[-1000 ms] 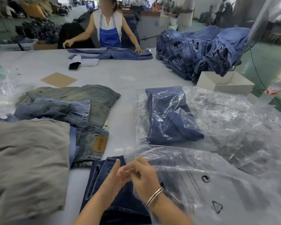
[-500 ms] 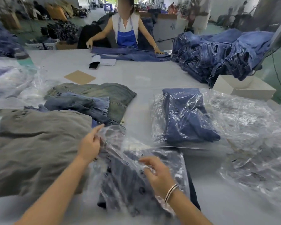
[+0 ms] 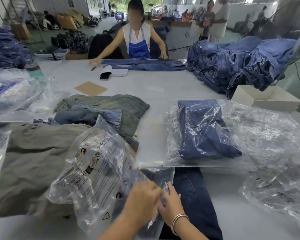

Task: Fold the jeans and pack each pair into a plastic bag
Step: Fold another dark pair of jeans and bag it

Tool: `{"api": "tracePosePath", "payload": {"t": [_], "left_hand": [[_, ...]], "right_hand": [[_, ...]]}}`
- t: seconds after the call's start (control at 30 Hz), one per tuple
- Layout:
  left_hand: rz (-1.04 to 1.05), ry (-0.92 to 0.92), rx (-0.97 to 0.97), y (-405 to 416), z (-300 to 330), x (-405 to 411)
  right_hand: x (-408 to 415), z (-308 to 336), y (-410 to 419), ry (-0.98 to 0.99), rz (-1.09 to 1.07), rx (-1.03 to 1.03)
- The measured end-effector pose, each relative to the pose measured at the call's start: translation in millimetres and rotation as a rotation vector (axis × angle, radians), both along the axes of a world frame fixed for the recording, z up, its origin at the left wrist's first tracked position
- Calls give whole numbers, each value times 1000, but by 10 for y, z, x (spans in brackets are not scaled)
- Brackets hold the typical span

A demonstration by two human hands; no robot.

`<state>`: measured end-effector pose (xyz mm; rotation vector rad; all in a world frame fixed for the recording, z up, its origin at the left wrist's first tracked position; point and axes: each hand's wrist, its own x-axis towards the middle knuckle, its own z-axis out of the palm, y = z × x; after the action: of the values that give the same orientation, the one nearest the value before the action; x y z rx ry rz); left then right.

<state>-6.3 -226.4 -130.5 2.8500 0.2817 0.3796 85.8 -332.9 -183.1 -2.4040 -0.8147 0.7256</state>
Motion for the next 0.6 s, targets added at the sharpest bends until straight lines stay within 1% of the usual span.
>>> {"api": "tracePosePath", "payload": {"t": [0.03, 0.07, 0.1, 0.13, 0.17, 0.2, 0.27, 0.33, 0.37, 0.47, 0.53, 0.6], "left_hand": [[62, 129, -173, -137, -186, -7], [140, 226, -289, -213, -345, -6], [180, 284, -297, -245, -459, -4], [202, 342, -260, -254, -517, -6], [204, 374, -229, -250, -540, 1], [197, 379, -217, -246, -543, 2], [180, 379, -205, -212, -530, -2], [159, 374, -236, -145, -532, 16], [152, 362, -265, -103, -512, 33], [163, 233, -448, 37, -406, 110], [207, 57, -563, 161, -244, 206], [260, -125, -582, 311, -40, 352]], "right_hand": [[7, 26, 27, 107, -150, 194], [41, 53, 50, 194, -336, 366], [110, 76, 77, 300, -534, 506], [185, 107, 100, 443, -718, 614], [268, 144, 129, 603, -849, 690], [359, 169, 154, 718, -894, 697], [494, 238, 213, 779, -788, 514], [577, 243, 266, 701, -651, 342], [613, 237, 293, 642, -618, 315], [632, 264, 350, 460, -570, 366], [565, 306, 405, 309, -465, 416], [458, 404, 468, 223, -302, 476]]}}
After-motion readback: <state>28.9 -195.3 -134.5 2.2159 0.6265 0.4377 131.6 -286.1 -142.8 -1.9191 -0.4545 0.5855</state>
